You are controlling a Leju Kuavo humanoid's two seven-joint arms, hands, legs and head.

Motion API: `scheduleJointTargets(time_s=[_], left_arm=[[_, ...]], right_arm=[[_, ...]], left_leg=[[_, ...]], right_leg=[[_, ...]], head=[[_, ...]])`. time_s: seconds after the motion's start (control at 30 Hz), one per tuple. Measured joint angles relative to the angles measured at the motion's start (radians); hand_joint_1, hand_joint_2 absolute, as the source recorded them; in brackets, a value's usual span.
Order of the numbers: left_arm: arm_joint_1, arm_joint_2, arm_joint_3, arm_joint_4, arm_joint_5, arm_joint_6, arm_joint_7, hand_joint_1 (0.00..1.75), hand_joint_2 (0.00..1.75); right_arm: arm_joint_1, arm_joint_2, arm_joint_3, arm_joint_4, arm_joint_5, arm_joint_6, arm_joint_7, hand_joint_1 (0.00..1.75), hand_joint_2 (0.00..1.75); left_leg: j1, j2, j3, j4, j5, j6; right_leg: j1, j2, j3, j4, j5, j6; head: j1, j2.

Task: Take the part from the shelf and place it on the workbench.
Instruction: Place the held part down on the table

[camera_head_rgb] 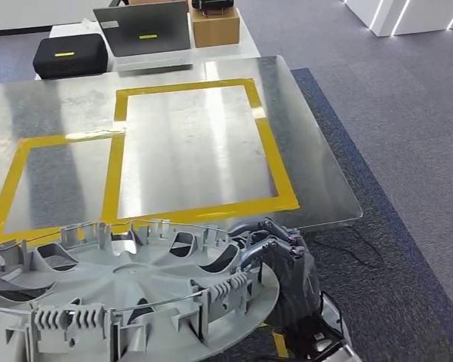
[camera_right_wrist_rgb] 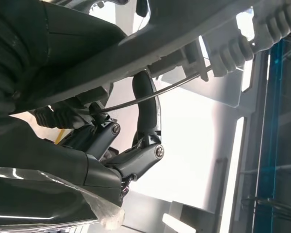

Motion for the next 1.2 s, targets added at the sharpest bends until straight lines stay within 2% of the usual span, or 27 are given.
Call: scheduleJointTargets(time_s=[0.1, 0.17, 0.23, 0.27, 0.3, 0.37, 0.4, 0.47, 0.5, 0.6, 0.63, 0.67, 0.73, 0.77, 0.8, 0.83, 0.9, 0.93, 0.97, 1.0, 1.03, 1.13, 1.2], left_arm=[[-0.002, -0.002, -0.001, 0.0, 0.0, -0.001, 0.002, 0.0, 1.75], [-0.005, -0.002, -0.001, 0.0, 0.0, -0.001, 0.002, 0.0, 1.75], [-0.006, -0.002, -0.001, 0.0, 0.0, -0.001, 0.002, 0.0, 1.75], [-0.006, -0.002, -0.001, 0.0, 0.0, -0.001, 0.002, 0.0, 1.75], [-0.005, -0.002, -0.001, 0.0, 0.0, -0.001, 0.002, 0.0, 1.75], [-0.005, -0.003, -0.001, 0.0, 0.0, -0.001, 0.002, 0.0, 1.75], [-0.006, -0.003, -0.002, 0.0, 0.0, -0.001, 0.002, 0.0, 1.75], [-0.007, -0.004, -0.002, 0.0, -0.001, -0.002, 0.003, 0.0, 1.75], [-0.008, -0.004, -0.003, 0.0, -0.002, -0.002, 0.004, 0.0, 1.75], [-0.009, -0.003, -0.007, 0.0, -0.004, -0.001, 0.006, 0.0, 1.75], [-0.009, -0.002, -0.008, 0.0, -0.004, -0.001, 0.006, 0.0, 1.75], [-0.009, -0.002, -0.008, 0.0, -0.004, 0.0, 0.006, 0.0, 1.75], [-0.009, -0.002, -0.009, 0.0, -0.004, -0.002, 0.006, 0.0, 1.75], [-0.009, -0.001, -0.009, 0.0, -0.004, -0.004, 0.006, 0.0, 1.75], [-0.009, -0.001, -0.009, 0.0, -0.004, -0.005, 0.006, 0.0, 1.75], [-0.009, -0.001, -0.01, 0.0, -0.004, -0.006, 0.005, 0.0, 1.75], [-0.008, -0.001, -0.012, 0.0, -0.005, -0.006, 0.005, 0.0, 1.75], [-0.009, -0.001, -0.013, 0.0, -0.006, -0.006, 0.005, 0.0, 1.75], [-0.009, -0.001, -0.015, 0.0, -0.006, -0.006, 0.006, 0.0, 1.75], [-0.008, -0.001, -0.017, 0.001, -0.007, -0.006, 0.006, 0.0, 1.75], [-0.008, -0.002, -0.02, 0.001, -0.008, -0.006, 0.006, 0.0, 1.75], [-0.009, -0.003, -0.026, 0.001, -0.012, -0.007, 0.009, 0.0, 1.75], [-0.012, -0.004, -0.029, 0.001, -0.02, -0.01, 0.013, 0.0, 1.75]], right_arm=[[-0.015, 0.004, -0.003, 0.021, 0.002, 0.0, 0.014, 1.75, 1.75], [-0.024, 0.008, -0.006, 0.03, 0.002, -0.001, 0.019, 1.75, 1.75], [-0.026, 0.01, -0.011, 0.039, 0.0, -0.004, 0.02, 1.75, 1.75], [-0.026, 0.011, -0.014, 0.044, -0.001, -0.005, 0.021, 1.75, 1.75], [-0.026, 0.011, -0.016, 0.051, -0.004, -0.007, 0.021, 1.75, 1.75], [-0.026, 0.011, -0.019, 0.064, -0.009, -0.008, 0.02, 1.75, 1.75], [-0.026, 0.011, -0.019, 0.07, -0.012, -0.009, 0.018, 1.75, 1.75], [-0.029, 0.011, -0.019, 0.079, -0.014, -0.01, 0.016, 1.75, 1.75], [-0.029, 0.011, -0.019, 0.082, -0.014, -0.011, 0.015, 1.75, 1.75], [-0.03, 0.011, -0.02, 0.091, -0.013, -0.013, 0.015, 1.75, 1.75], [-0.031, 0.012, -0.02, 0.093, -0.013, -0.014, 0.015, 1.75, 1.75], [-0.032, 0.012, -0.021, 0.095, -0.014, -0.015, 0.015, 1.75, 1.75], [-0.033, 0.012, -0.022, 0.099, -0.015, -0.015, 0.015, 1.75, 1.75], [-0.033, 0.012, -0.022, 0.103, -0.015, -0.015, 0.017, 1.75, 1.75], [-0.033, 0.012, -0.022, 0.106, -0.015, -0.014, 0.018, 1.75, 1.75], [-0.033, 0.012, -0.023, 0.11, -0.015, -0.013, 0.019, 1.75, 1.75], [-0.034, 0.012, -0.023, 0.115, -0.016, -0.012, 0.021, 1.75, 1.75], [-0.034, 0.012, -0.023, 0.117, -0.017, -0.011, 0.021, 1.75, 1.75], [-0.035, 0.012, -0.023, 0.12, -0.017, -0.011, 0.022, 1.75, 1.75], [-0.036, 0.013, -0.023, 0.122, -0.016, -0.011, 0.023, 1.75, 1.75], [-0.036, 0.013, -0.024, 0.125, -0.015, -0.011, 0.025, 1.75, 1.75], [-0.043, 0.013, -0.026, 0.134, -0.015, -0.011, 0.031, 1.75, 1.75], [-0.049, 0.013, -0.027, 0.139, -0.014, -0.009, 0.034, 1.75, 1.75]], left_leg=[[0.002, -0.002, 0.025, -0.013, 0.004, 0.025], [0.002, -0.002, 0.035, -0.015, -0.003, 0.036], [-0.002, -0.003, 0.039, -0.015, -0.011, 0.043], [-0.004, -0.003, 0.044, -0.015, -0.017, 0.044], [-0.007, -0.004, 0.051, -0.015, -0.023, 0.044], [-0.01, -0.006, 0.074, -0.015, -0.04, 0.043], [-0.011, -0.006, 0.085, -0.015, -0.047, 0.041], [-0.01, -0.005, 0.096, -0.02, -0.057, 0.032], [-0.01, -0.004, 0.099, -0.022, -0.057, 0.026], [-0.01, -0.004, 0.11, -0.011, -0.059, 0.007], [-0.009, -0.003, 0.098, 0.017, -0.065, 0.001], [-0.006, -0.003, 0.073, 0.063, -0.079, -0.004], [0.003, -0.002, -0.003, 0.174, -0.12, -0.016], [0.008, -0.002, -0.035, 0.208, -0.134, -0.021], [0.011, -0.002, -0.053, 0.213, -0.129, -0.025], [0.014, -0.002, -0.054, 0.182, -0.099, -0.028], [0.017, -0.001, -0.028, 0.069, 0.0, -0.032], [0.015, 0.001, -0.016, 0.018, 0.026, -0.03], [0.013, 0.002, -0.01, -0.009, 0.042, -0.025], [0.01, 0.002, -0.008, -0.018, 0.039, -0.019], [0.008, 0.003, -0.008, -0.022, 0.038, -0.014], [0.01, 0.001, -0.008, -0.027, 0.051, -0.01], [0.01, 0.0, -0.008, -0.028, 0.048, -0.006]], right_leg=[[-0.002, 0.0, -0.005, 0.034, -0.015, 0.016], [-0.002, 0.0, -0.058, 0.122, -0.063, 0.02], [-0.002, 0.0, -0.141, 0.235, -0.106, 0.022], [-0.002, 0.0, -0.171, 0.262, -0.104, 0.022], [-0.001, 0.0, -0.184, 0.255, -0.082, 0.019], [0.004, 0.0, -0.166, 0.151, 0.01, 0.007], [0.008, -0.001, -0.152, 0.098, 0.043, 0.0], [0.017, -0.002, -0.131, 0.032, 0.067, -0.012], [0.02, -0.002, -0.13, 0.023, 0.062, -0.018], [0.012, -0.003, -0.093, -0.013, 0.075, -0.032], [0.008, -0.004, -0.074, -0.022, 0.077, -0.035], [0.006, -0.005, -0.062, -0.029, 0.076, -0.037], [0.004, -0.005, -0.048, -0.033, 0.067, -0.04], [0.003, -0.004, -0.042, -0.033, 0.061, -0.04], [0.003, -0.002, -0.034, -0.033, 0.054, -0.039], [0.001, 0.0, -0.024, -0.033, 0.046, -0.036], [-0.001, 0.001, -0.003, -0.032, 0.028, -0.025], [-0.001, 0.002, 0.002, -0.03, 0.019, -0.018], [-0.001, 0.002, 0.003, -0.028, 0.011, -0.01], [0.0, 0.001, 0.001, -0.028, 0.005, -0.003], [0.001, 0.001, -0.001, -0.028, 0.002, -0.002], [0.002, -0.001, 0.006, -0.031, 0.006, -0.015], [0.002, -0.001, 0.01, -0.038, 0.009, -0.017]], head=[[0.004, 0.0], [0.01, 0.0], [0.013, 0.0], [0.013, 0.0], [0.014, 0.0], [0.014, 0.0], [0.012, 0.0], [0.012, 0.0], [0.011, 0.0], [0.01, 0.0], [0.008, 0.0], [0.005, 0.0], [0.001, 0.0], [0.001, 0.0], [0.001, 0.0], [0.001, 0.0], [0.001, 0.0], [0.0, 0.0], [0.001, 0.0], [0.0, 0.0], [0.0, 0.0], [0.002, 0.0], [0.002, 0.0]])
